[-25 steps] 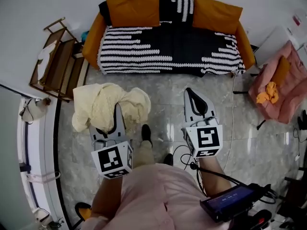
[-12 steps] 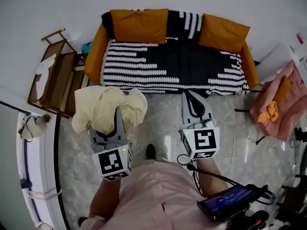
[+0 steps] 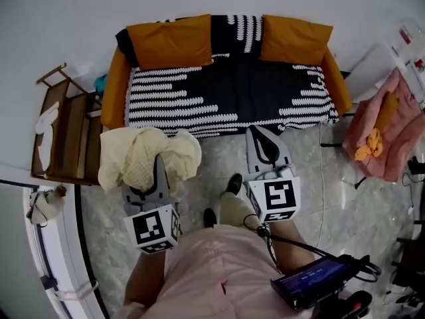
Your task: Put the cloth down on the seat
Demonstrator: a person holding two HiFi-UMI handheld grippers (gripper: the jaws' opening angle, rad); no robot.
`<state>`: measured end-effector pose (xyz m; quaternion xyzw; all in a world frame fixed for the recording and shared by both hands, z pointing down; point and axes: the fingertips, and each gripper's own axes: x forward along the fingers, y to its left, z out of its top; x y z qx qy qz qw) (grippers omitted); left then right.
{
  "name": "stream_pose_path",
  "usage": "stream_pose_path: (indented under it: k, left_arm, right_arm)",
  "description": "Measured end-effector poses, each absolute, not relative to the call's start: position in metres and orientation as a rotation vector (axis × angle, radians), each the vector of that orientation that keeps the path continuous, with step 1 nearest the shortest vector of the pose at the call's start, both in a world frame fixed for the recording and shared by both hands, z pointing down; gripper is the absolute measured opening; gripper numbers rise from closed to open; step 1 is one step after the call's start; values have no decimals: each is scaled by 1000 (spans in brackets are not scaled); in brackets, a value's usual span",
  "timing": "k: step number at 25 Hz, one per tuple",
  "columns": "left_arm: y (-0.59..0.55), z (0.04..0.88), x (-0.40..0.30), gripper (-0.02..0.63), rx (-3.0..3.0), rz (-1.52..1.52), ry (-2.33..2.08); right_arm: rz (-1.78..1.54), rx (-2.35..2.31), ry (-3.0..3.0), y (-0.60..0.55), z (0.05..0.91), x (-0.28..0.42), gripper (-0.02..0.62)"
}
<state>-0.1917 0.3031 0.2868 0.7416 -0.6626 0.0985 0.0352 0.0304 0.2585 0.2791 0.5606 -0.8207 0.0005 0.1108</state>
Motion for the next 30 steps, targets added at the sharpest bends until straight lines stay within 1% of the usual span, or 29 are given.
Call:
stream_pose_path:
  k: [7, 17, 24, 30]
  left_arm:
    - [221, 299, -156, 127, 2293, 324, -1977]
    - [90, 266, -109, 127, 2317, 293, -2044]
    - [37, 243, -93, 129, 2325, 262, -2104]
    - [12, 246, -96, 129, 2288, 270, -2125]
  right_arm:
    - [50, 1662, -2418, 178, 293, 61, 2]
    - [14, 1700, -2435, 53, 267, 124, 2]
    - [-16, 1726, -2455, -3, 252, 149, 2]
    - [-4, 1697, -2459, -31, 258, 147, 1]
